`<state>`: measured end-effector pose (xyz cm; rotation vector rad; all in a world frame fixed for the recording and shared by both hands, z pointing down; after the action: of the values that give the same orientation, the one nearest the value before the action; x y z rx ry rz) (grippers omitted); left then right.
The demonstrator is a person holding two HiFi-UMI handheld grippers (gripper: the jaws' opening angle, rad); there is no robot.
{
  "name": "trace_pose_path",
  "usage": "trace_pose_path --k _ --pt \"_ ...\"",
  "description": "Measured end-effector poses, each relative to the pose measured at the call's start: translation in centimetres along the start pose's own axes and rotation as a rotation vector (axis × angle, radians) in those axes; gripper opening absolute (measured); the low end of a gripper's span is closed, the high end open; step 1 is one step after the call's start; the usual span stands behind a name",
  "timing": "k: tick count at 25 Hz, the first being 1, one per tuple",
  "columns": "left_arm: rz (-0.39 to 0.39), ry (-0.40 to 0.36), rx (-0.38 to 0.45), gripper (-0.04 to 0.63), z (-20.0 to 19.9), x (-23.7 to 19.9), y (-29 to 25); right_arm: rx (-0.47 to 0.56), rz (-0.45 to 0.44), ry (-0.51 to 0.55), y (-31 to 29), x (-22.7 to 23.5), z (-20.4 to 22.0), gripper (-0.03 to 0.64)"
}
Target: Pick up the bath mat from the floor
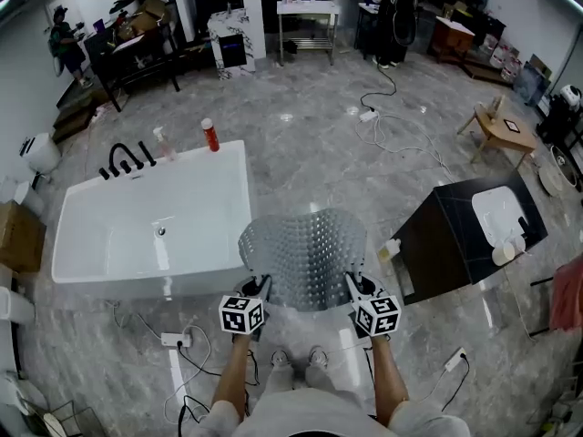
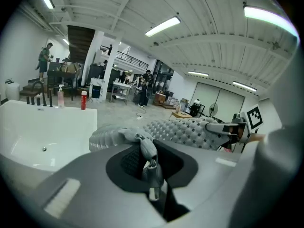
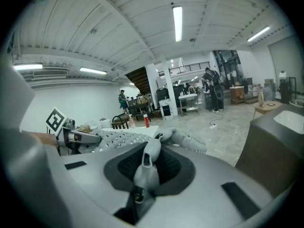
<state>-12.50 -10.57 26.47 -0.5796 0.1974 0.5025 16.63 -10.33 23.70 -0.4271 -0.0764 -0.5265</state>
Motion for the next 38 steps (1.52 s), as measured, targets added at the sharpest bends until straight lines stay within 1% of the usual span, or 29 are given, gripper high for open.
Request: trace_pose_path --k 4,8,16,20,29,38 --pt "0.004 -0.015 0.044 0.049 -2.4 0.6 1.1 0.055 0.000 0.008 0.9 0.0 -2.4 0.049" --pt "0.015 -0.023 0.083 0.049 -4.5 1.0 2.2 0.085 -0.002 0.032 1.6 -0.7 -4.3 0.049" --pt "0.016 -0.046 0.136 0.049 -6.5 2.4 3.9 0.133 -0.020 0.054 3.1 -2.1 -5.5 0.049" --pt "0.017 -0.067 0.142 0.049 -6.7 2.8 4.8 0.149 -0.021 0.061 3.9 -2.7 -5.8 0.051" --pt "0.030 -0.058 0.150 0.049 -6.4 3.6 6.1 0.163 -0.012 0.075 5.2 -3.3 -6.7 0.049" --pt "0.039 -0.068 0.158 0.049 -6.6 4.3 6.5 0.164 -0.013 0.094 5.8 -3.4 -6.8 0.050"
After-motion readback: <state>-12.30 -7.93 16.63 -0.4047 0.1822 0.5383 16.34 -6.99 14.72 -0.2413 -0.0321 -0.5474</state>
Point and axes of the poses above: the fingertips, and each gripper's own axes: y backward along the fingers, x to its right, z out of its underside, the point moved 7 cm from there along y, backward along the fingers, and after that the axes turned 1 degree about y, right-handed, at the moved point
